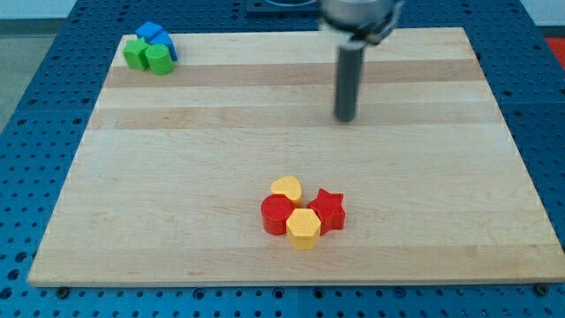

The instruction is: Push the yellow heart into the yellow hexagon

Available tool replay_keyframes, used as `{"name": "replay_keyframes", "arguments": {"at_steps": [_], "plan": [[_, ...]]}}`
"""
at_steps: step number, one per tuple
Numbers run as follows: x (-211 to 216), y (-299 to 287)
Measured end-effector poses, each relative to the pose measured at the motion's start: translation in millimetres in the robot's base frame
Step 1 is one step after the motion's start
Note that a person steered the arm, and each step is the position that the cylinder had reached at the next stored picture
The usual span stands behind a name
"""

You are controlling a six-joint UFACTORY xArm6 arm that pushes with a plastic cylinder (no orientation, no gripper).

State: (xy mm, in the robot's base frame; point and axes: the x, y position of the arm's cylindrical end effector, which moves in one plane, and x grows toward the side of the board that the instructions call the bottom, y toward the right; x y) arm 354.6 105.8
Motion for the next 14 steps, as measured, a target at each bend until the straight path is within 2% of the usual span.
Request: {"name": "replay_keyframes", "arguments": {"at_steps": [1, 4, 6, 7, 8, 9, 12, 14], "plan": [[-70, 66], [-77, 79], [-75, 32], [-30, -12], [44, -59], [67, -80], [82, -173], [111, -185]]}}
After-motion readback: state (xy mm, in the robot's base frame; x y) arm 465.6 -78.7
